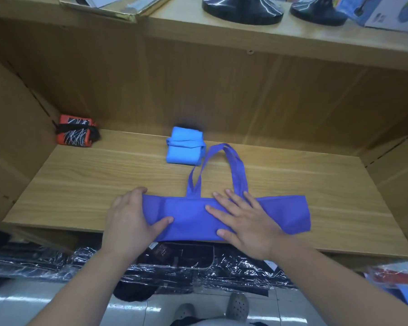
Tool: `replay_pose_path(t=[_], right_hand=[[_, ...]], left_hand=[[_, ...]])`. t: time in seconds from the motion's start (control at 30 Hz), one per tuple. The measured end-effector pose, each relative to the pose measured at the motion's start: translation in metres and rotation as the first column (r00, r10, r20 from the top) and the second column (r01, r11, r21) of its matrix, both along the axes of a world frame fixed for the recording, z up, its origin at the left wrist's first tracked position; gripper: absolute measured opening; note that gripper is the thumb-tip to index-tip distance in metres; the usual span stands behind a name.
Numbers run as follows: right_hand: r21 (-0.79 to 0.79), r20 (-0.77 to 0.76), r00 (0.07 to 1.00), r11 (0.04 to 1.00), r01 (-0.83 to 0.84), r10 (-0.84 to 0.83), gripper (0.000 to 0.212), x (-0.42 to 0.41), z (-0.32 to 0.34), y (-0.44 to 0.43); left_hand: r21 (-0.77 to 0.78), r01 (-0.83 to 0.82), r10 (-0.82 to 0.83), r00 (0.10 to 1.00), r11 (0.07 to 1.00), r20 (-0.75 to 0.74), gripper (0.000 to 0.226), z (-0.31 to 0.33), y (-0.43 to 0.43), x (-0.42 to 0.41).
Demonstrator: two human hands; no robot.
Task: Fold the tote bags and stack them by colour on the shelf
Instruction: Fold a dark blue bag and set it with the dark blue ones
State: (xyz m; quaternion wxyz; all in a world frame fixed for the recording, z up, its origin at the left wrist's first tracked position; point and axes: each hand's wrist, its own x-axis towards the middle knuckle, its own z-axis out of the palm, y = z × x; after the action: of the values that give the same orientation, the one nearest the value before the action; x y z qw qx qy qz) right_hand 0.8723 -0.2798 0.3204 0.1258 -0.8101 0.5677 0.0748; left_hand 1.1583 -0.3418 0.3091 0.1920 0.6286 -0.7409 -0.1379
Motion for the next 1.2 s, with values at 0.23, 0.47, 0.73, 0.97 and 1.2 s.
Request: replay_pose_path(t=[0.23,0.47,0.73,0.97,1.2], right_hand=[[-0.050,-0.001,1.000,0.999,0.010,-0.010,0.065,0.003,-0.012,0.003],[-0.244,0.086,0.990,0.966,-0.085,0.109,0.059,0.032,-0.022,0.000],[-0.356,0.356,0.932,0.932,0.065,0.071,0.048,0.034,-0.022,0.000],[-0.102,-0.008,0.982,0.977,-0.190,0.190,0.073,0.005,-0.003,0.008],[0.014,-0.140,0.960,0.970,-0.243,0.243,0.087,0.005,0.007,-0.002]], left_hand=[[0.067,-0.035,0.039,0.998,0.997,-0.051,0.105,0.008,0.025,0.008],[0.445,-0.339,0.559,0.514,0.829,-0.651,0.060,0.019,0.054,0.006],[0.619,-0.243,0.648,0.059,0.747,-0.759,0.026,0.033,0.043,0.017],[0.550,-0.249,0.564,-0.020,0.797,-0.826,0.029,0.042,0.015,0.022],[0.682,0.041,0.657,-0.313,0.731,-0.686,0.013,0.042,0.012,0.003]])
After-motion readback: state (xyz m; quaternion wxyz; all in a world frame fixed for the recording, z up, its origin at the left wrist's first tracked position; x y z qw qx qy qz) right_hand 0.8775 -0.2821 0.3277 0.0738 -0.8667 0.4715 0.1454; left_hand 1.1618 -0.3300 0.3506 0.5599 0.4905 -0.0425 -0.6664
